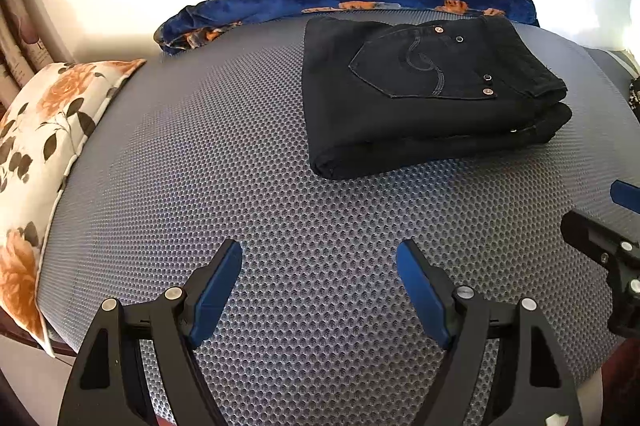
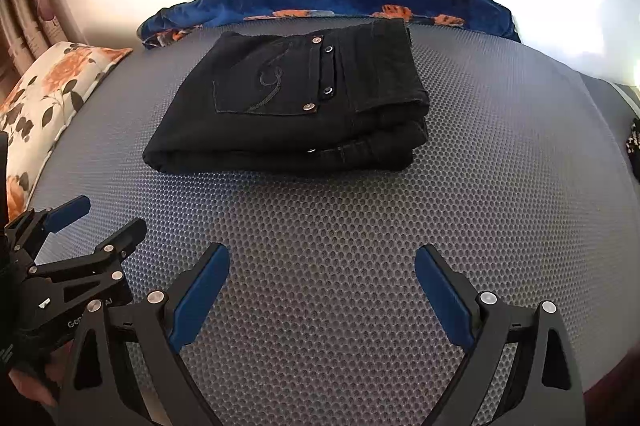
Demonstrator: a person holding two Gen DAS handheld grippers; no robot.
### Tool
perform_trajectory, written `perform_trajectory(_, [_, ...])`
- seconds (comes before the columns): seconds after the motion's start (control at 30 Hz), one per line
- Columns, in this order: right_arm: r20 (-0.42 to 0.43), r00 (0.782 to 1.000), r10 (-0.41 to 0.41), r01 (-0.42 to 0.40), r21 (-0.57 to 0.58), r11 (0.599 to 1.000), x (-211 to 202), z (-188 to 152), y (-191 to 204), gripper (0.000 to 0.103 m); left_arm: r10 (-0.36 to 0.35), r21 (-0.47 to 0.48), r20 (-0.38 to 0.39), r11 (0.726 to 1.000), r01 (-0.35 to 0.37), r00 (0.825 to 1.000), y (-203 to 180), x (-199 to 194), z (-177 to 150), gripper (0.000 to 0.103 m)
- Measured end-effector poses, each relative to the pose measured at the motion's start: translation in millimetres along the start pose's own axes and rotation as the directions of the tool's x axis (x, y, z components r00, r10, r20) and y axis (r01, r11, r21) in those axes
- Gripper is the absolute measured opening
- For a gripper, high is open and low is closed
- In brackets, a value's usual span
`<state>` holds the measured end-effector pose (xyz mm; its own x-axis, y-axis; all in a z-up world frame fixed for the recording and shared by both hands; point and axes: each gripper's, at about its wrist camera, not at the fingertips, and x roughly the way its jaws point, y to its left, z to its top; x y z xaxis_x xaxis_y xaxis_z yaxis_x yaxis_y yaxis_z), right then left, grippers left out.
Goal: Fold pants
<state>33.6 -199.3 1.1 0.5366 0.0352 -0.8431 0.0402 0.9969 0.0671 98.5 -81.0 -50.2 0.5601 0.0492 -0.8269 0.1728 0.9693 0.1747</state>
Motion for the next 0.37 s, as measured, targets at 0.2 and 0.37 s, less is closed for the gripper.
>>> perform_trajectory(0.2, [-0.001,1.000,0.002,-0.002,0.005,1.000,0.8,-0.6,-0.6,0.094,-0.005,0.001,0.003,1.000,0.005,1.000,-0.3,-0.7,0.2,0.077])
perform_trajectory(0.37, [0.001,1.000,0.002,-0.002,0.007,1.000,-0.1,-0.2,-1.1,0.094,-0.028,-0.012,-0.004,1.000,0.028,1.000,1.7,-0.2,0.9,0.077])
